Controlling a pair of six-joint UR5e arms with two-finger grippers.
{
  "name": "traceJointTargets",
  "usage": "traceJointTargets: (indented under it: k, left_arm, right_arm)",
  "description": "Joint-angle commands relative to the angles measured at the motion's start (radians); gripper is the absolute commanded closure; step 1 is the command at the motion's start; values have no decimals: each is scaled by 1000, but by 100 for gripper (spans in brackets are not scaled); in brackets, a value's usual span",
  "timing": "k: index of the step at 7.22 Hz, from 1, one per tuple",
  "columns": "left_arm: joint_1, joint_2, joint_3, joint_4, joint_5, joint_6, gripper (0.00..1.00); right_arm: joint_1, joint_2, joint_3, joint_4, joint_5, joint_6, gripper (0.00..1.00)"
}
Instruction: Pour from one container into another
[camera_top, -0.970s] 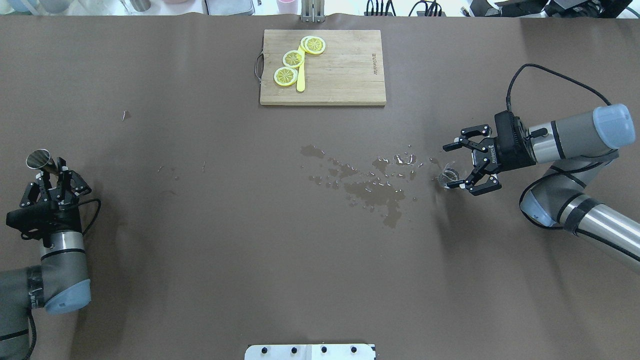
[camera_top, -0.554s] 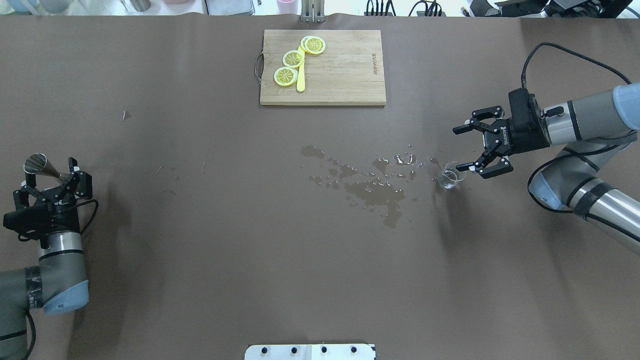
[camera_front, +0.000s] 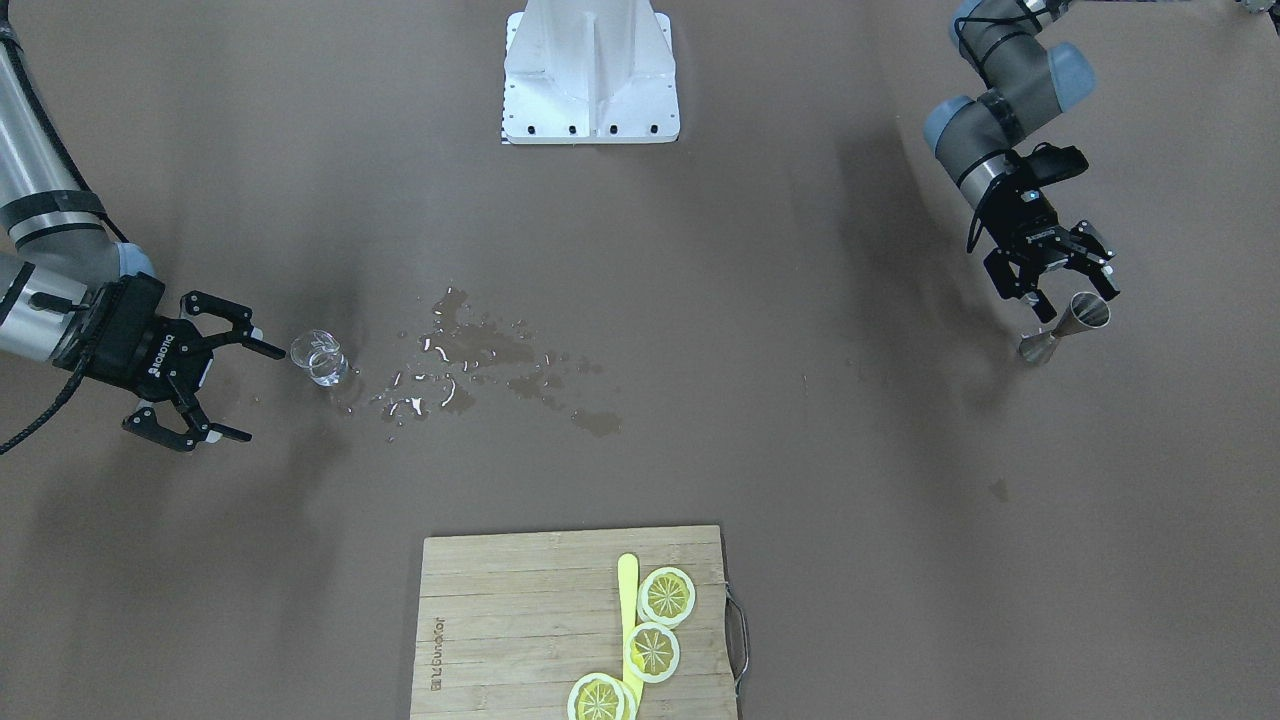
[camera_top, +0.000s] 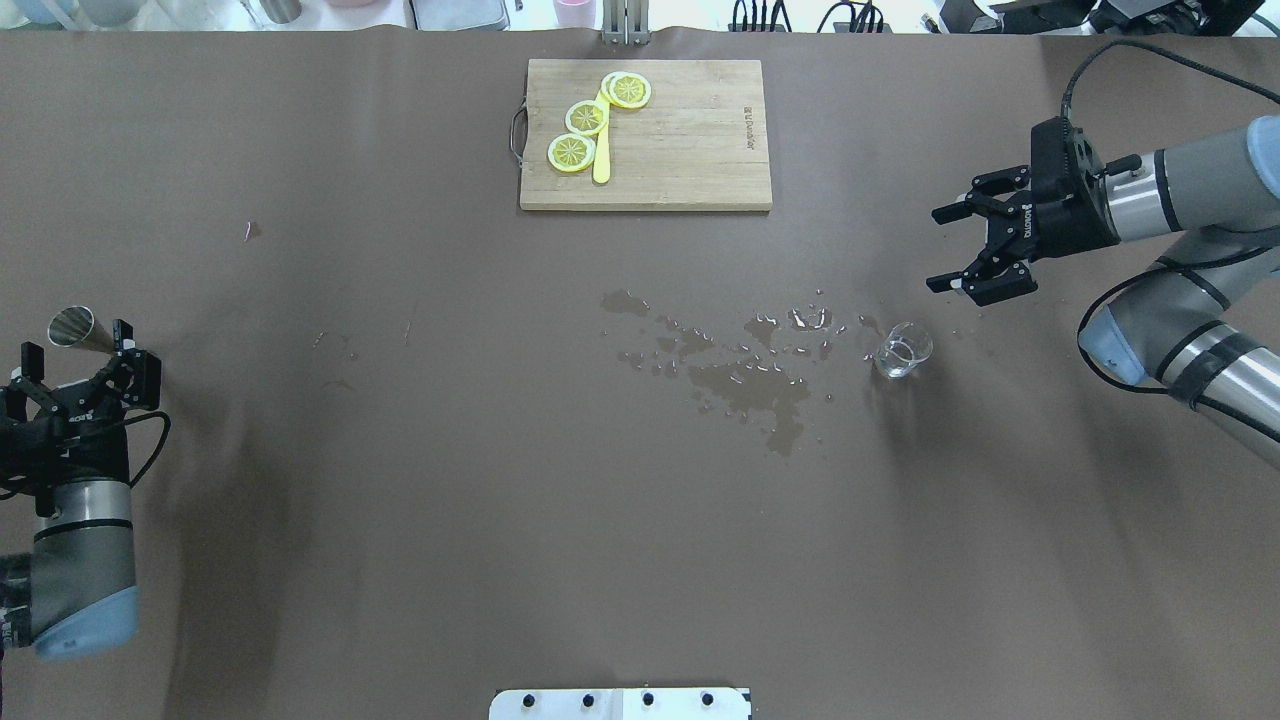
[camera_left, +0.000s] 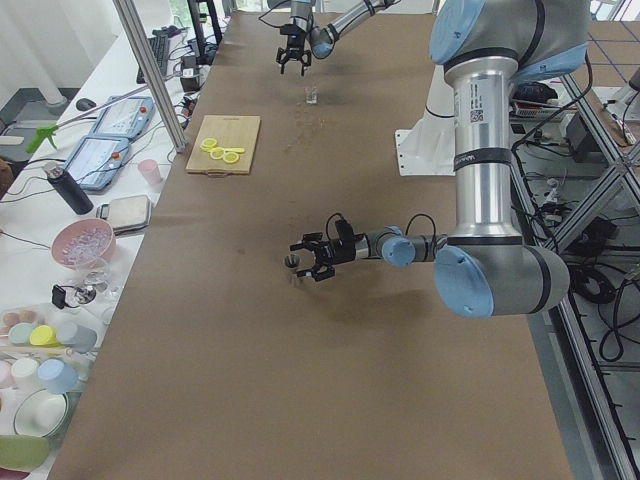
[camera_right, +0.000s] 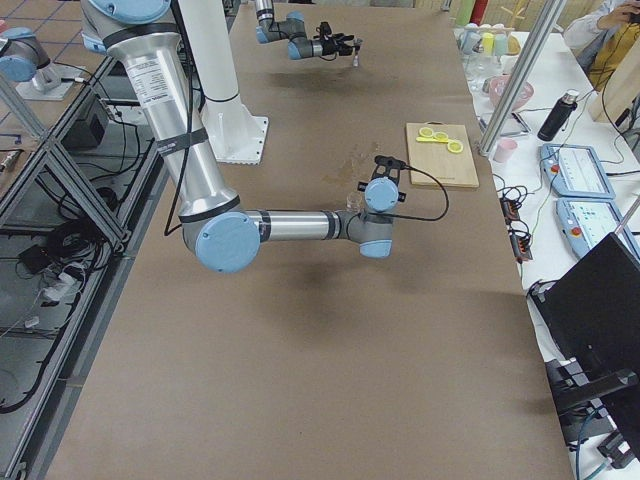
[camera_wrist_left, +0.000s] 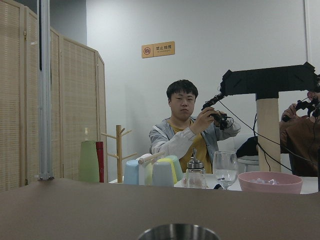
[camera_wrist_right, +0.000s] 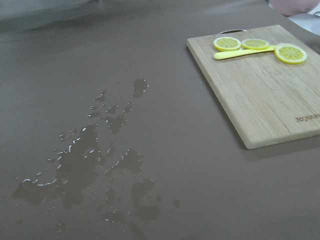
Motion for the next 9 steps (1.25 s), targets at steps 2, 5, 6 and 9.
traceJointTargets:
  k: [2, 5, 6, 9]
  left_arm:
    - [60, 116, -169, 59, 43, 3, 1]
    - [69, 158, -320, 59, 28, 140, 1]
    - [73, 122, -366, 56, 5, 279, 1]
    - [51, -170, -425, 47, -178, 810, 1]
  right_arm:
    - [8, -11, 124, -353, -108, -11, 0]
    - [103, -21, 210, -778, -112, -11, 0]
    - [152, -35, 251, -932, -113, -9, 0]
    - [293, -61, 278, -1204, -205, -14, 0]
